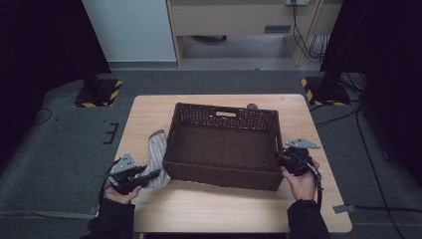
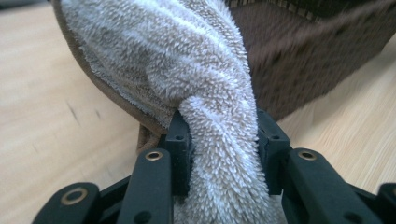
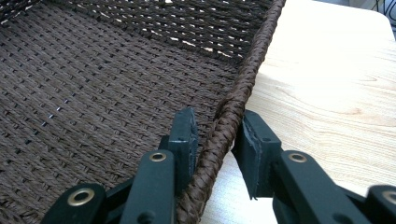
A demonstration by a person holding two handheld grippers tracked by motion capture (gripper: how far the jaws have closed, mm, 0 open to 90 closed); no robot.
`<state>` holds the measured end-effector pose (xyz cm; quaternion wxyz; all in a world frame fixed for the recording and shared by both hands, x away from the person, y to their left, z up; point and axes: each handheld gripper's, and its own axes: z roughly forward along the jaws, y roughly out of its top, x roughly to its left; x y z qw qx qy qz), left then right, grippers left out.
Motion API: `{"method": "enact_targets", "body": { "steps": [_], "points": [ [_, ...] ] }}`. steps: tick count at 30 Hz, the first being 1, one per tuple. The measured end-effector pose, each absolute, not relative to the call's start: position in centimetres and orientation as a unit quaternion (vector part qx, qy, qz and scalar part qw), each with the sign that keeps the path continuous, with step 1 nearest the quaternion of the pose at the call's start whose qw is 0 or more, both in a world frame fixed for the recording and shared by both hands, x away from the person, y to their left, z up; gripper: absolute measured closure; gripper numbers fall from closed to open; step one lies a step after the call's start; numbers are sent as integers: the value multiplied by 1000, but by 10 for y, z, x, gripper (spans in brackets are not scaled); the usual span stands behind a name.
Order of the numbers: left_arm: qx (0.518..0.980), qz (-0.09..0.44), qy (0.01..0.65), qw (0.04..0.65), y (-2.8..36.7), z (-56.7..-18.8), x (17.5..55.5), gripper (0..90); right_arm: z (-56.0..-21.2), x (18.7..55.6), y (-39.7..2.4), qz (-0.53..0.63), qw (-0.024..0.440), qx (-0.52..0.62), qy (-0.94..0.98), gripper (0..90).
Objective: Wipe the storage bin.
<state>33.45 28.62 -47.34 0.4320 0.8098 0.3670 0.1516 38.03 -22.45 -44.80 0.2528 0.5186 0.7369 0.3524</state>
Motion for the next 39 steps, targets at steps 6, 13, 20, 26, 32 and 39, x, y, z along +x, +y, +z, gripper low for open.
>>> {"method": "enact_targets", "body": {
  "steps": [6,13,20,26,32,39],
  "points": [
    [826,147,378,391,280,-484,338,637,-448,380,-225,353,253,515,739,679],
    [765,196,387,476,294,-451,324,646,-449,380,-225,354,253,515,739,673],
    [781,191,378,458,285,-456,328,641,-449,380,-226,356,253,513,739,671],
    [817,167,393,387,277,-481,336,642,-449,380,-226,356,253,513,739,670],
    [836,160,402,337,271,-495,341,641,-449,380,-226,358,253,513,738,665],
    [805,187,428,366,286,-480,337,641,-449,380,-226,358,254,513,738,660]
  ]
}}
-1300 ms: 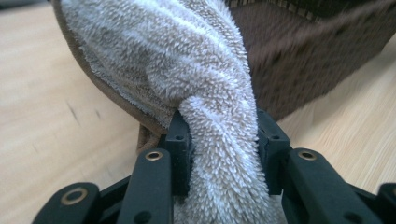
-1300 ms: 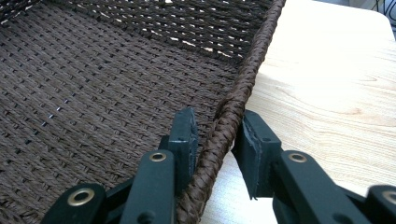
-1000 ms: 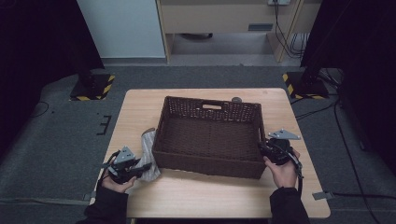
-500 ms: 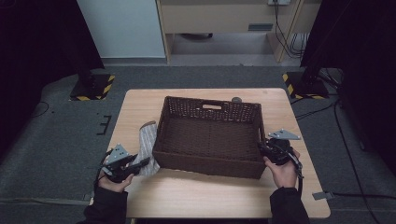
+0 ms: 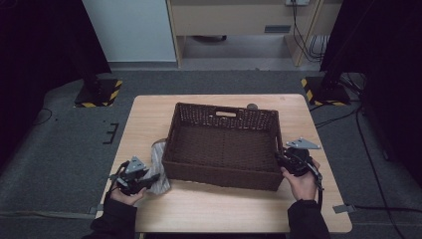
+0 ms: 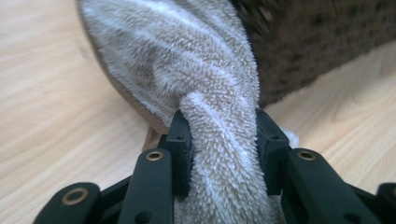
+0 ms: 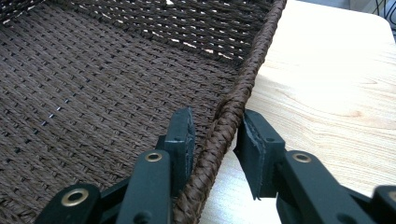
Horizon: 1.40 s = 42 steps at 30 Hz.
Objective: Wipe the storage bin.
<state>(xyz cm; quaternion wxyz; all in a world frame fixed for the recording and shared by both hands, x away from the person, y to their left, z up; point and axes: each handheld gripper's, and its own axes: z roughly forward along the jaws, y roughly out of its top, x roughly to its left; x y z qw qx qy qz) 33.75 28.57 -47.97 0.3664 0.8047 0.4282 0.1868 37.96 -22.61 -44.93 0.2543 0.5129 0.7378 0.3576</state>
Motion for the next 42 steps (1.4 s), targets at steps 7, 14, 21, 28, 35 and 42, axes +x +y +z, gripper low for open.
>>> {"method": "enact_targets", "body": {
  "steps": [7,14,21,28,35,42],
  "points": [
    [752,231,475,395,305,-456,337,636,-450,380,-227,360,254,513,737,651],
    [724,253,510,388,318,-446,352,632,-450,380,-227,361,253,512,738,648],
    [704,271,541,372,324,-443,369,631,-449,381,-228,362,248,510,740,644],
    [699,262,564,353,335,-459,385,631,-451,381,-230,376,243,512,734,637],
    [717,256,565,318,338,-474,392,630,-451,381,-230,374,244,514,732,625],
    [730,250,568,287,338,-487,397,619,-451,381,-230,375,244,515,731,620]
  ]
}}
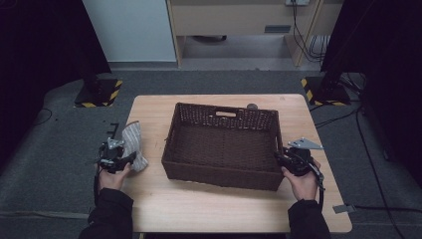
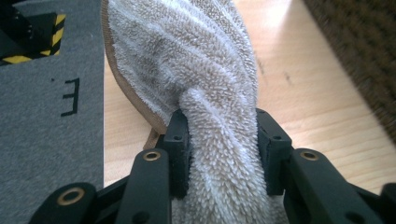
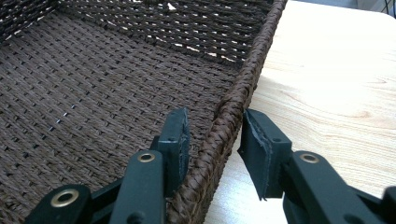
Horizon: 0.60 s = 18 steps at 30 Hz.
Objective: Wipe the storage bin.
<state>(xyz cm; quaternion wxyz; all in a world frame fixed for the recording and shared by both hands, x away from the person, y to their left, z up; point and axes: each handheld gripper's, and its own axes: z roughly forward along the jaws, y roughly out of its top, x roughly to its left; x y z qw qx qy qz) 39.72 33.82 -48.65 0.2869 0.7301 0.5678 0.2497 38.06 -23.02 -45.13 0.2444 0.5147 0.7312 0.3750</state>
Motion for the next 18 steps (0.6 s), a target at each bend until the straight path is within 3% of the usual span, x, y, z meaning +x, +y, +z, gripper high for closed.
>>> {"method": "enact_targets", "body": {
  "steps": [10,18],
  "points": [
    [740,236,566,276,336,-493,401,561,-452,381,-231,376,246,516,729,609],
    [739,222,571,280,338,-493,402,459,-452,381,-231,376,247,518,727,591]
  ]
}}
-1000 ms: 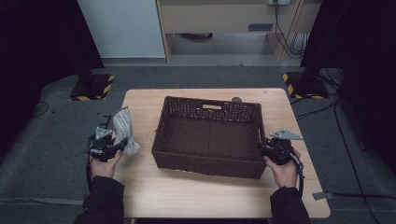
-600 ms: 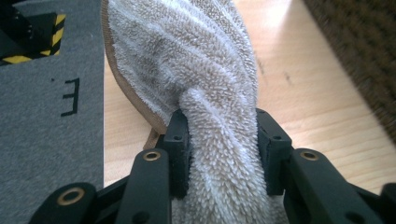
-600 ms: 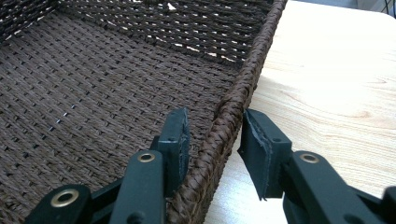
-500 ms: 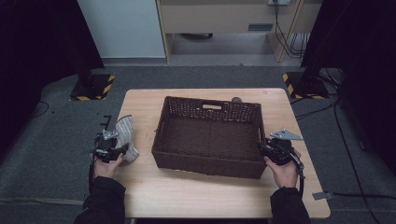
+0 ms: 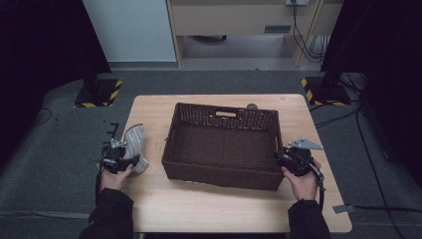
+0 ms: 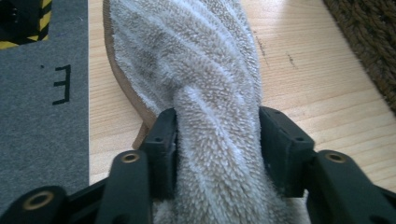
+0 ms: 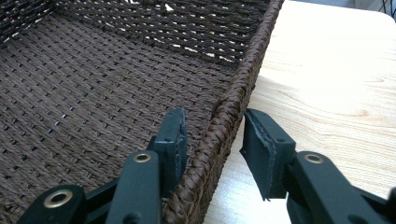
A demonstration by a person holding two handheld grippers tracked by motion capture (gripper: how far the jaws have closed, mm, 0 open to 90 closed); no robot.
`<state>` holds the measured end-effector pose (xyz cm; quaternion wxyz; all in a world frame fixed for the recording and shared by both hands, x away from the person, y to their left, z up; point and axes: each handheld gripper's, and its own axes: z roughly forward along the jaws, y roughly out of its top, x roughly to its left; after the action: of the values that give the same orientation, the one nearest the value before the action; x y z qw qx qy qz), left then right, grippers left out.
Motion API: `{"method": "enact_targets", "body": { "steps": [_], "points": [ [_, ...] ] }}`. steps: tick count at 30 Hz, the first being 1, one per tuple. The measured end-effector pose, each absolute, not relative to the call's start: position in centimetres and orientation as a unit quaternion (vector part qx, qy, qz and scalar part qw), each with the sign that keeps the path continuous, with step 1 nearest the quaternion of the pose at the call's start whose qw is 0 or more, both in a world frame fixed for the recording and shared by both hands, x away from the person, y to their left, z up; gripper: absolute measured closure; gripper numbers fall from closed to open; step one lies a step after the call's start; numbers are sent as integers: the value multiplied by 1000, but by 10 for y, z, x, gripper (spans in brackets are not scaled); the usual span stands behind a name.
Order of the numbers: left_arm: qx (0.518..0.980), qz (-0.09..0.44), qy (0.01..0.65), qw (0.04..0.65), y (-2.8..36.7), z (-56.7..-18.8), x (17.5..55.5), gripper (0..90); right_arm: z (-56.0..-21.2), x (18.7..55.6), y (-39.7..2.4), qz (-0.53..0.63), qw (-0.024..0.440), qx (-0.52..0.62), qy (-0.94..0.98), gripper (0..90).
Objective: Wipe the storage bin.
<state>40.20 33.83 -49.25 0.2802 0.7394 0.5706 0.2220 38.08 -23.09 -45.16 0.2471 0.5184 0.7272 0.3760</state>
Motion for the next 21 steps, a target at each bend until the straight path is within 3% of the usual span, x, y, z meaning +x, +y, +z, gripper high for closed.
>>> {"method": "enact_targets", "body": {
  "steps": [7,21],
  "points": [
    [741,215,569,286,339,-490,402,359,-452,381,-231,375,249,519,727,584],
    [724,236,572,304,344,-478,396,332,-452,380,-231,378,247,520,725,579]
  ]
}}
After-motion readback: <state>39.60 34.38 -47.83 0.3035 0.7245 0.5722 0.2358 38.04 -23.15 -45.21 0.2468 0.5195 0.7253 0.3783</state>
